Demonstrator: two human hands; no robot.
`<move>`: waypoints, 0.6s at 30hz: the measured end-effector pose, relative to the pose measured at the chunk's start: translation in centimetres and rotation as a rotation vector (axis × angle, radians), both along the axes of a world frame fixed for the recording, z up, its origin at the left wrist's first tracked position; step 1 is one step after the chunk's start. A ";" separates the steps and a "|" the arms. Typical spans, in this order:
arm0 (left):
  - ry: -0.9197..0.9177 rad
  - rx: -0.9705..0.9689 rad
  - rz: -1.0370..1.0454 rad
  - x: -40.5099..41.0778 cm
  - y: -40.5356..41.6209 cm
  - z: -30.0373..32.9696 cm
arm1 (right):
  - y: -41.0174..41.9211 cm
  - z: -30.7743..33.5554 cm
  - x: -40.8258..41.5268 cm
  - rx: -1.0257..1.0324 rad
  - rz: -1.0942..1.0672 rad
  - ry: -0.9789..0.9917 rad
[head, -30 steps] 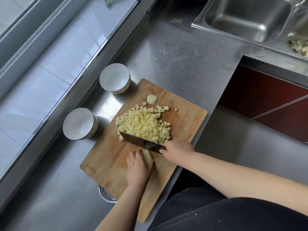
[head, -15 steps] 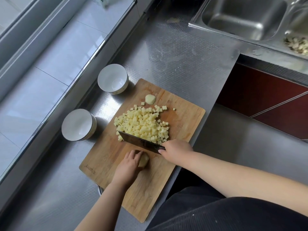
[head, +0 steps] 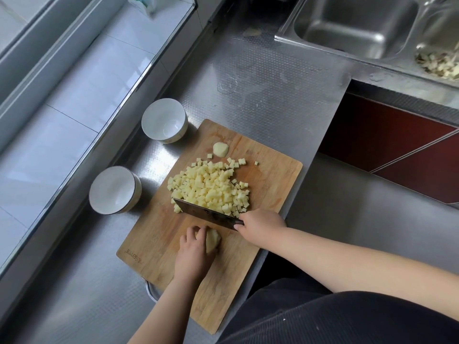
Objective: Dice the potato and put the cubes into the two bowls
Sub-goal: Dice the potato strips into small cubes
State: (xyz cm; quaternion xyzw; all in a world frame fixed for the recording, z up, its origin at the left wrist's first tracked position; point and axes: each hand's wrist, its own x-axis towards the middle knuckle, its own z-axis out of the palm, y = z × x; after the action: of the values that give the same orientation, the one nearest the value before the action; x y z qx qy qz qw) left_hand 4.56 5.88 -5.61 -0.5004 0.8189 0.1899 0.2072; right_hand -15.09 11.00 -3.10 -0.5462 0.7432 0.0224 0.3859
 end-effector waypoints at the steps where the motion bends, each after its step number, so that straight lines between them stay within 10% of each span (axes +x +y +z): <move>1: -0.001 0.004 -0.005 0.0 0.0 -0.1 | 0.1 0.0 0.1 -0.002 0.001 -0.003; 18: 0.290 -0.263 0.039 0.4 2.1 -1.9 | 0.7 3.4 1.4 -0.040 0.253 0.104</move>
State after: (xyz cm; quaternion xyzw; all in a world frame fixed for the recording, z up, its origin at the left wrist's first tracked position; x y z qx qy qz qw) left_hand 5.00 7.96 -7.54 -0.5062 0.8482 0.1553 0.0163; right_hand -13.71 11.74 0.33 -0.6411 0.6878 0.0844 0.3300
